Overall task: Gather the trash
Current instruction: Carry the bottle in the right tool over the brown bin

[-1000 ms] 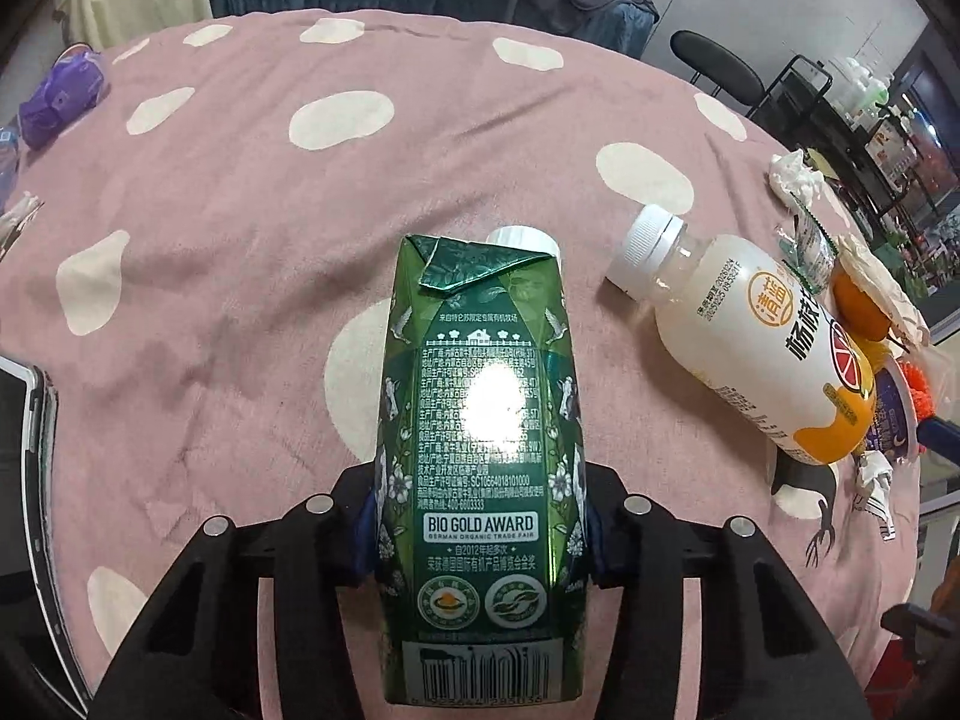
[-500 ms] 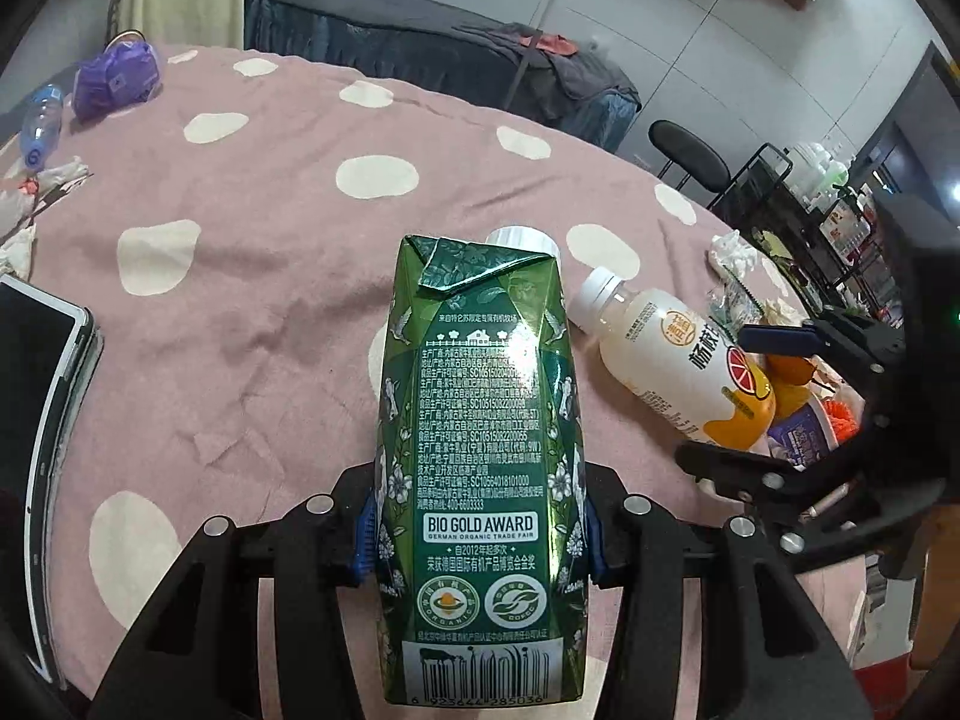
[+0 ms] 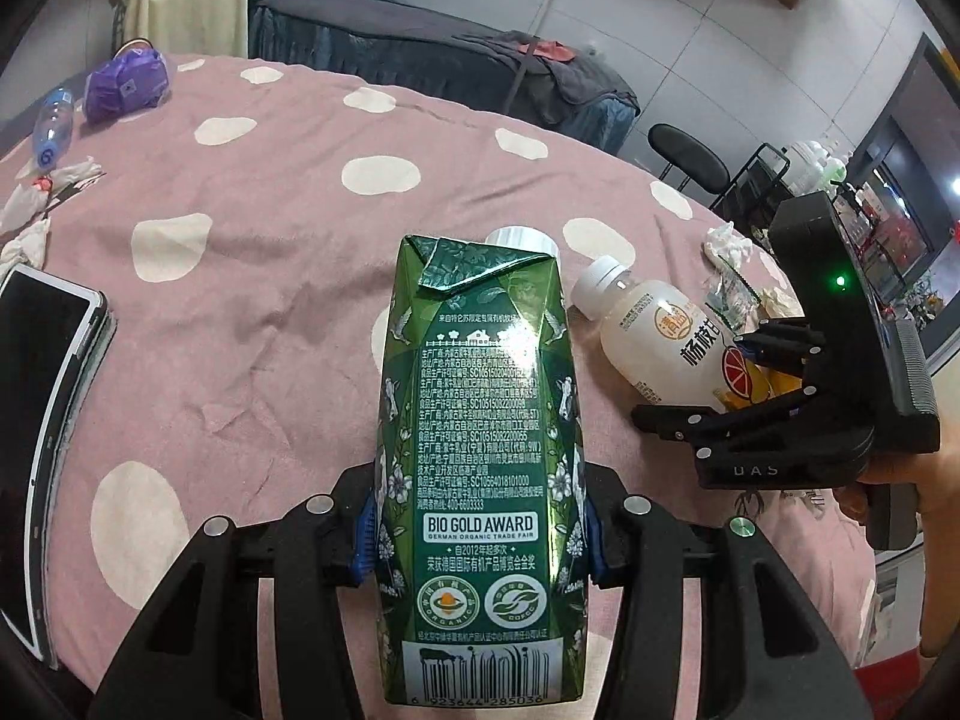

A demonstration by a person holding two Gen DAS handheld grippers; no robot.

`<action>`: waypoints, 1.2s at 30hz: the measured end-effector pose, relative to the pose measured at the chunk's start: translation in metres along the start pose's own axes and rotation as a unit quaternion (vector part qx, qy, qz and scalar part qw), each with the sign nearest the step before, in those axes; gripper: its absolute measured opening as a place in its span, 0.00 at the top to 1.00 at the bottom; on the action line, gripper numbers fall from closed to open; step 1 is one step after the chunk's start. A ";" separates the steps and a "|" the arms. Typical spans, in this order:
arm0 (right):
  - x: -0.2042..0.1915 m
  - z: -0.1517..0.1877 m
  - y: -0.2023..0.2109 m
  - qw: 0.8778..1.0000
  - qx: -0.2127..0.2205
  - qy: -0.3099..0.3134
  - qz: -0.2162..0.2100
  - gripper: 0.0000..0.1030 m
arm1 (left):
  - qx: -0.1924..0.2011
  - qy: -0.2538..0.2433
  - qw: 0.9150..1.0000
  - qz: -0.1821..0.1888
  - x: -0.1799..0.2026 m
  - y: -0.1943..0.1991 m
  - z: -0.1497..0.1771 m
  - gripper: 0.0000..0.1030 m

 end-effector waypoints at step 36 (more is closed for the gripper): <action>0.148 0.314 0.175 0.902 0.268 -0.337 0.040 0.41 | 0.034 -0.242 0.952 0.182 0.265 0.012 0.020 0.53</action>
Point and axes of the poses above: each gripper's, at about its wrist camera, not at the fingertips, and y roughly against the way its jaws point, x to its right, z to its underside, the point moved 1 cm from there along -y, roughly the way its jaws point, and after that the axes turned 4 degrees about -x, right-handed, at the moved point
